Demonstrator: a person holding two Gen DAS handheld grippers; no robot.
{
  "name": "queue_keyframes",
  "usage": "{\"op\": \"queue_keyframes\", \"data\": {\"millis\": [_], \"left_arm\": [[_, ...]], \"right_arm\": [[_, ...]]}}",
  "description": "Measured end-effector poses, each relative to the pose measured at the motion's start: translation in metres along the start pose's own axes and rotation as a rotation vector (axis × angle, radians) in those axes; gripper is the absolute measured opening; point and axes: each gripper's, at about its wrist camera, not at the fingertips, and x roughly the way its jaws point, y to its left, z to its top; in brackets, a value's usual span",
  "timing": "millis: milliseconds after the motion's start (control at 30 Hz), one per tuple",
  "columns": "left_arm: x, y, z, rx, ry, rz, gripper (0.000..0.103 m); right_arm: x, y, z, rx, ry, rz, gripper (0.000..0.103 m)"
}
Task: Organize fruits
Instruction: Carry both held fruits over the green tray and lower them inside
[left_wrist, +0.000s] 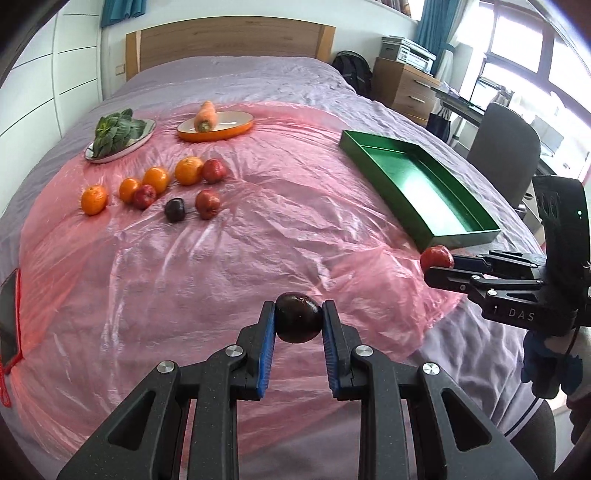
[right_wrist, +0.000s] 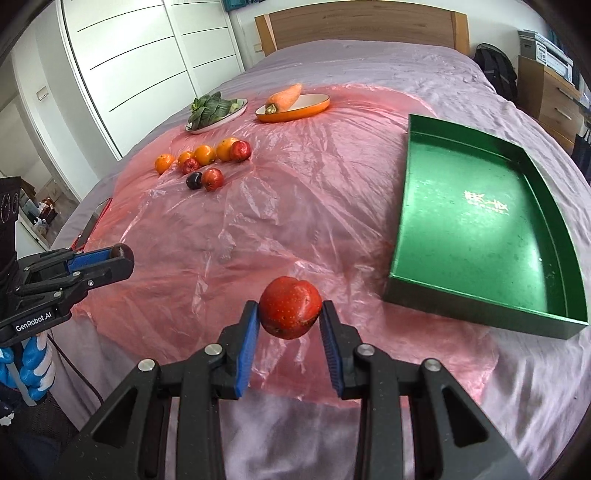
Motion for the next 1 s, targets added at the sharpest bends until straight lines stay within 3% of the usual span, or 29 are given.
{"op": "queue_keyframes", "data": {"millis": [233,467,767,1000], "left_arm": [[0.008,-0.055,0.014,0.084,0.012,-0.06,0.021],[0.028,-0.104,0.052,0.143,-0.005,-0.076,0.021],[0.073,-0.147,0.107,0.219,-0.045,-0.04,0.021],[0.123,-0.161,0.133,0.263,-0.058,0.041,0.021]], "right_arm": [[-0.032,-0.038,-0.017,0.061,-0.031,-0.058,0.058],[-0.066,-0.089,-0.017,0.133,-0.101,-0.151,0.058],[-0.064,-0.142,0.007,0.199,-0.205,-0.219,0.058],[-0.04,-0.175,0.029,0.234,-0.273,-0.262,0.058]]}}
